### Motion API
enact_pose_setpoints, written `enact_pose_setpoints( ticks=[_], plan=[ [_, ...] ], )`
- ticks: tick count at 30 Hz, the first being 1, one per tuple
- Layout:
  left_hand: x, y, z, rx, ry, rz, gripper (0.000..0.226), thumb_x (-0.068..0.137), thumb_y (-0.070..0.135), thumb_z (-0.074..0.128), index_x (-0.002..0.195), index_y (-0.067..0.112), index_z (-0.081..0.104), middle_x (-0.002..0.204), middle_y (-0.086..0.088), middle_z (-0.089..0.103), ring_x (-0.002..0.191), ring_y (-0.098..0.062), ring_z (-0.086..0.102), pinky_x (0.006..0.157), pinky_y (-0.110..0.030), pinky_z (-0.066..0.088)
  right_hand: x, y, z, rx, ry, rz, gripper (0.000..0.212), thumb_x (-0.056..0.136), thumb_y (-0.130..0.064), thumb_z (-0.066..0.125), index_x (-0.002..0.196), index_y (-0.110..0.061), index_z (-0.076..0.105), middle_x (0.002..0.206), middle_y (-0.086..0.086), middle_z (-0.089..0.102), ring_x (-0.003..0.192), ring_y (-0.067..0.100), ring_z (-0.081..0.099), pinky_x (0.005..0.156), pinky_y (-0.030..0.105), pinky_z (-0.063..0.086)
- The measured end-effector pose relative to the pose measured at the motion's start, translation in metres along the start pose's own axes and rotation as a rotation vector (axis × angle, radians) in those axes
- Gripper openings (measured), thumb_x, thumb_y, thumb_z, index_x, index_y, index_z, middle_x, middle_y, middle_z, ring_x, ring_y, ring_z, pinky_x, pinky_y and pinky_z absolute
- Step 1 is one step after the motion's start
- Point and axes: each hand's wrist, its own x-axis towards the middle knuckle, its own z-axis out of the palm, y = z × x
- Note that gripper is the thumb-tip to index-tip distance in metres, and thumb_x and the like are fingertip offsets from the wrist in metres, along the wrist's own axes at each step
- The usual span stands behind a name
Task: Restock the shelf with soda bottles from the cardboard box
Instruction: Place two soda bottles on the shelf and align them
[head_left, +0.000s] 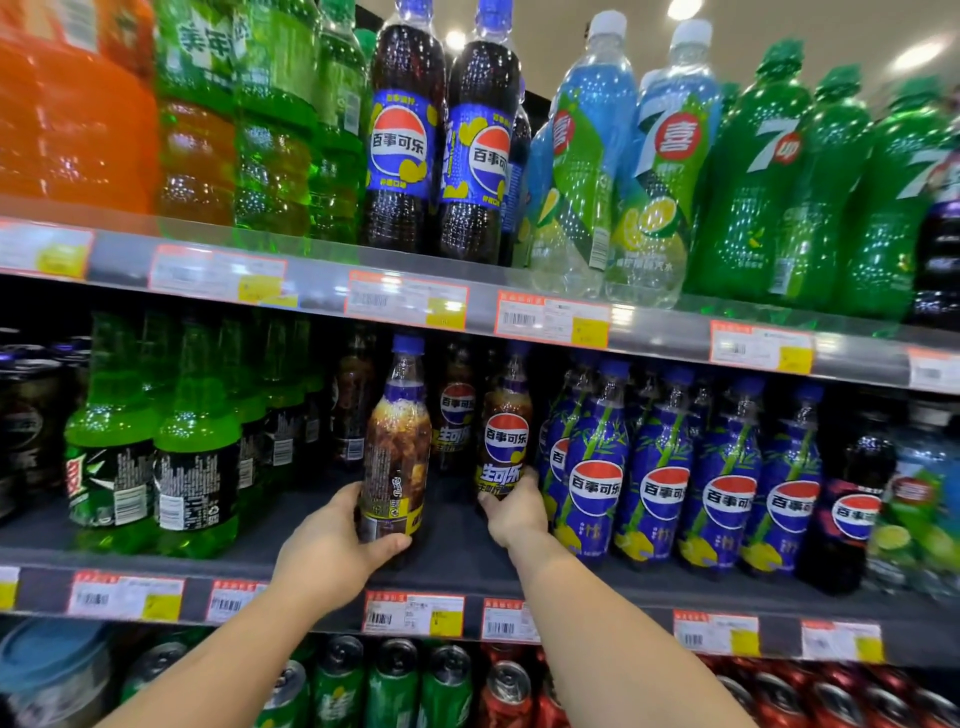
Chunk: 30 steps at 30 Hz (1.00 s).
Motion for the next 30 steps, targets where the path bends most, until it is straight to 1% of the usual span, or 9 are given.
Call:
enact_pose_setpoints(
  ticks=[8,13,16,19,21,24,26,28,30],
  plan=[
    [0.001,-0.001,-0.002,-0.043,-0.027,-0.004,0.072,0.064,0.053,0.078,0.126,0.035,0.046,0.103,0.017,0.068,0.096,-0.009,0.064,0.082,-0.033,0.051,-0.008,0.003,-0.014,0.076,-0.083,-0.015,0.076,0.08,-0.026,0.076,0.143,-0.011,0.036,0.135,0.009,0.056,0.123,0.027,0.052,0.105,0.036,0.042],
    [0.009,-0.012,-0.004,-0.189,-0.139,-0.042,0.086,0.043,0.056,0.079,0.122,0.037,0.051,0.098,0.02,0.071,0.091,-0.001,0.067,0.09,-0.039,0.052,-0.049,0.003,-0.032,0.183,-0.192,-0.118,0.067,0.083,-0.023,0.074,0.141,-0.02,0.041,0.131,-0.004,0.052,0.118,0.016,0.051,0.103,0.032,0.043],
    [0.009,-0.002,0.002,-0.163,-0.121,-0.077,0.06,0.045,0.054,0.083,0.099,0.042,0.058,0.091,0.018,0.071,0.085,-0.003,0.067,0.084,-0.037,0.054,-0.073,-0.004,-0.031,0.209,-0.318,-0.199,0.051,0.084,-0.021,0.073,0.13,-0.024,0.052,0.123,-0.002,0.058,0.098,0.009,0.06,0.088,0.023,0.05],
    [0.007,0.023,0.013,0.007,-0.028,-0.101,0.06,0.051,0.061,0.074,0.101,0.034,0.056,0.098,0.01,0.061,0.087,-0.014,0.064,0.076,-0.035,0.053,-0.084,-0.012,-0.022,0.182,-0.372,-0.25,0.052,0.084,-0.023,0.072,0.131,-0.025,0.052,0.113,-0.004,0.06,0.085,0.004,0.064,0.08,0.018,0.052],
    [0.006,0.034,0.021,0.05,-0.041,-0.103,0.055,0.06,0.052,0.072,0.105,0.028,0.053,0.101,0.003,0.053,0.092,-0.021,0.062,0.076,-0.033,0.05,-0.084,-0.014,-0.02,0.176,-0.374,-0.253,0.057,0.084,-0.025,0.072,0.135,-0.031,0.047,0.11,-0.01,0.057,0.088,0.003,0.065,0.087,0.024,0.052],
    [0.006,0.028,0.024,-0.003,-0.155,0.058,0.046,0.059,0.047,0.072,0.102,0.038,0.056,0.093,0.004,0.058,0.077,-0.013,0.062,0.074,-0.032,0.054,-0.077,-0.012,-0.022,0.161,-0.414,-0.26,0.055,0.085,-0.022,0.07,0.121,-0.051,0.039,0.097,-0.027,0.055,0.099,0.004,0.063,0.094,0.027,0.049],
    [0.009,0.017,0.022,-0.02,-0.238,0.136,0.047,0.071,0.029,0.072,0.111,0.045,0.056,0.097,0.003,0.056,0.075,-0.009,0.062,0.078,-0.031,0.054,-0.069,-0.009,-0.022,0.161,-0.416,-0.256,0.052,0.084,-0.019,0.071,0.114,-0.051,0.044,0.092,-0.031,0.058,0.101,0.002,0.064,0.095,0.027,0.049],
    [0.012,0.01,0.02,-0.074,-0.265,0.152,0.055,0.08,0.013,0.068,0.125,0.042,0.053,0.107,0.002,0.051,0.086,-0.011,0.063,0.087,-0.027,0.052,-0.062,-0.008,-0.018,0.165,-0.401,-0.249,0.051,0.08,-0.017,0.075,0.113,-0.048,0.05,0.093,-0.027,0.064,0.099,0.001,0.064,0.096,0.029,0.05],
    [0.016,0.009,0.017,-0.134,-0.299,0.154,0.058,0.084,0.003,0.065,0.133,0.03,0.051,0.12,0.0,0.048,0.102,-0.011,0.06,0.093,-0.016,0.046,-0.053,-0.008,-0.01,0.144,-0.34,-0.248,0.05,0.072,-0.023,0.081,0.107,-0.045,0.054,0.101,-0.02,0.067,0.101,0.004,0.064,0.096,0.033,0.051]
  ],
)
